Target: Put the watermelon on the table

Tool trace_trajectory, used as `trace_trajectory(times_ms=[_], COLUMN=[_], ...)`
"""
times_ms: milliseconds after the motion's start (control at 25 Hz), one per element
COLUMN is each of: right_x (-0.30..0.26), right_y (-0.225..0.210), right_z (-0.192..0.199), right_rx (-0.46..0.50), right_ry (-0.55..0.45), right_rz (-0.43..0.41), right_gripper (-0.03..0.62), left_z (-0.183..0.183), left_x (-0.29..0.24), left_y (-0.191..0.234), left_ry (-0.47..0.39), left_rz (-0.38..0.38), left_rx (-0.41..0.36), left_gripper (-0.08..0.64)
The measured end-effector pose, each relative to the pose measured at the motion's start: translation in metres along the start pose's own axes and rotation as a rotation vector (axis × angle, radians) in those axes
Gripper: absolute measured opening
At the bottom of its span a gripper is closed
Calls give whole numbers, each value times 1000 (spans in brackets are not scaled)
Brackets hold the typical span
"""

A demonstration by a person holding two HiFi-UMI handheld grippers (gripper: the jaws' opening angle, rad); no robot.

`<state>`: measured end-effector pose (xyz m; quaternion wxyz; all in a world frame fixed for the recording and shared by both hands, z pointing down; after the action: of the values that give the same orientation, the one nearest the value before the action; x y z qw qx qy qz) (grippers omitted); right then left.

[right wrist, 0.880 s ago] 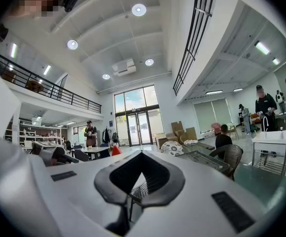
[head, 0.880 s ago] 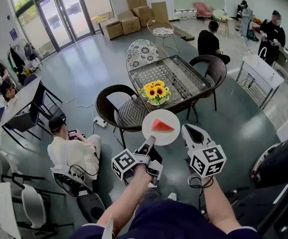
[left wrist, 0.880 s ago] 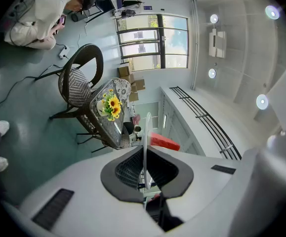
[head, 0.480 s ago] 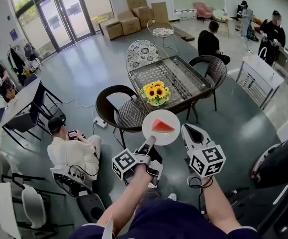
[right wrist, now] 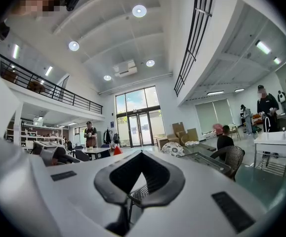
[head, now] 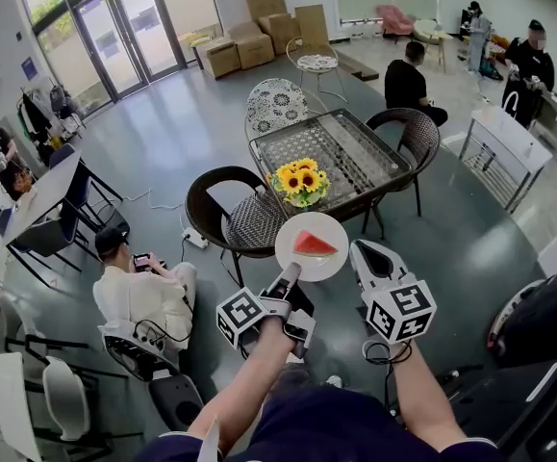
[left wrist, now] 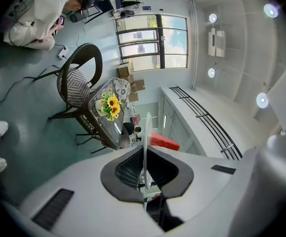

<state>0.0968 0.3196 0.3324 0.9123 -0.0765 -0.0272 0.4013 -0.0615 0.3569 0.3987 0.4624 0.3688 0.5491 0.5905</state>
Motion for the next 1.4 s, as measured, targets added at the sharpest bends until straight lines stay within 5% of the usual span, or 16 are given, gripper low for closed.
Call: trace_trajectory(times_ms=[800, 1400], right_x=[-37, -139], right_y=[-55, -122], right_z=[0, 10], right_rx=[-3, -16], right_ry=[-13, 33], right_rz=[21, 70], right_gripper=[3, 3], left_z=[-14, -67], left_x=[-70, -189], left_y=[9, 27], left_ry=[25, 103], left_rz=[-17, -39], left_rx=[-2, 29], left_gripper=[15, 15])
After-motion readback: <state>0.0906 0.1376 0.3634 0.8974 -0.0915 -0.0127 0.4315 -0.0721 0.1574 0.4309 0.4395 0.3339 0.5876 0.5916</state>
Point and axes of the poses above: the fingertips, and each gripper's own axes: x backward along the fingers, y to its left, z out of its underside, the point moved 3 cm from there along x, backward along the fingers, and after that the axes turned 2 degrees about -y, right-handed, at the moved point
